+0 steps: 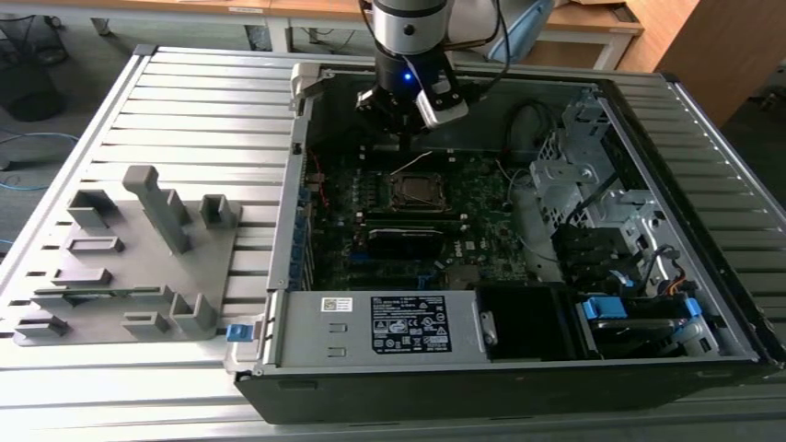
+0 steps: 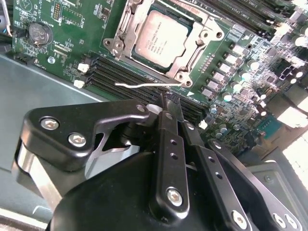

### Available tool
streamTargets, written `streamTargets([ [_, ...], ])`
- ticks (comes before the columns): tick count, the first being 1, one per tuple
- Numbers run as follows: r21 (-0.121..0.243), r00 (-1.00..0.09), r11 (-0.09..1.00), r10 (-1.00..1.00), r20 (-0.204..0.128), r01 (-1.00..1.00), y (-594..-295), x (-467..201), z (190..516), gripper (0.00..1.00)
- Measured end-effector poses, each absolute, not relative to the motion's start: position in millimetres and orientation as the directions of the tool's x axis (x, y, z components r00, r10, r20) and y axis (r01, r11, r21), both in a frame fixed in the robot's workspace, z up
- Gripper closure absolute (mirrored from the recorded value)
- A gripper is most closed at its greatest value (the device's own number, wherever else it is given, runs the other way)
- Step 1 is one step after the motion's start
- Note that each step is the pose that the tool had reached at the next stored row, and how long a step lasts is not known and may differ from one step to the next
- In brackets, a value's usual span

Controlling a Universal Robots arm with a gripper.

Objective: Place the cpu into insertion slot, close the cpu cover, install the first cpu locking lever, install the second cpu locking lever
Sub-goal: 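Install the first cpu locking lever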

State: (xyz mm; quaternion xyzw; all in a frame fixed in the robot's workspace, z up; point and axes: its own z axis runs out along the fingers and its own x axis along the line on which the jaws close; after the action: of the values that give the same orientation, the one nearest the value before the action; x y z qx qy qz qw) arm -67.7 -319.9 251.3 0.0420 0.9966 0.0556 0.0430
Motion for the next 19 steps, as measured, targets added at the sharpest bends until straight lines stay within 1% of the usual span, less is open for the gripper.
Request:
streamTargets([
  [19,0.116,-0.993,0.99,0.089,-0.081,0.079,-321.7,-66.3,248.1,0.89],
])
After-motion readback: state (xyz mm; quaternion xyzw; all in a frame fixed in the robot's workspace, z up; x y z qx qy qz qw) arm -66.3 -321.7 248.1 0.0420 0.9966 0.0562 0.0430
